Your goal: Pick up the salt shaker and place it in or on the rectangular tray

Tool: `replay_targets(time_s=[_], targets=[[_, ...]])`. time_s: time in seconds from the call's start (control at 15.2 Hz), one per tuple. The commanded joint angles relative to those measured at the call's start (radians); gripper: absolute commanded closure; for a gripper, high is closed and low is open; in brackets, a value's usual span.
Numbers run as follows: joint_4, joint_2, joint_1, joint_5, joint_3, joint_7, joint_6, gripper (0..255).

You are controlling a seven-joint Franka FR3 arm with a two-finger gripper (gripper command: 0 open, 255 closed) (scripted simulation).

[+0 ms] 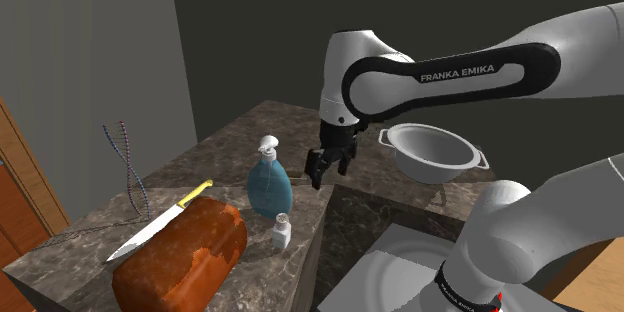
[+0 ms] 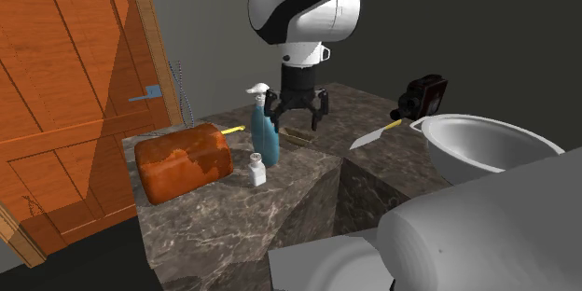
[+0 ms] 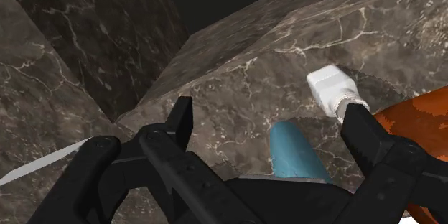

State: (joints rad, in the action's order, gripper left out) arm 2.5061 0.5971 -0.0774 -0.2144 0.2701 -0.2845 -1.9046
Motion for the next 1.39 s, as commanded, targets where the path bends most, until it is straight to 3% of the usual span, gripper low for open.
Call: replay_targets(time_s=[0.0, 0.53, 0.99, 1.32], targets=[[-0.011, -0.059, -0.005, -0.007, 0.048, -0.050, -0.063, 0], [-0.104, -0.320, 0.008, 0.055, 0.224, -0.270, -0.264, 0], [-0.054, -0.379, 0.012, 0.074, 0.242, -0.287, -0.369, 0], [-0.051, -0.384, 0.013, 0.076, 0.243, -0.289, -0.378, 0]])
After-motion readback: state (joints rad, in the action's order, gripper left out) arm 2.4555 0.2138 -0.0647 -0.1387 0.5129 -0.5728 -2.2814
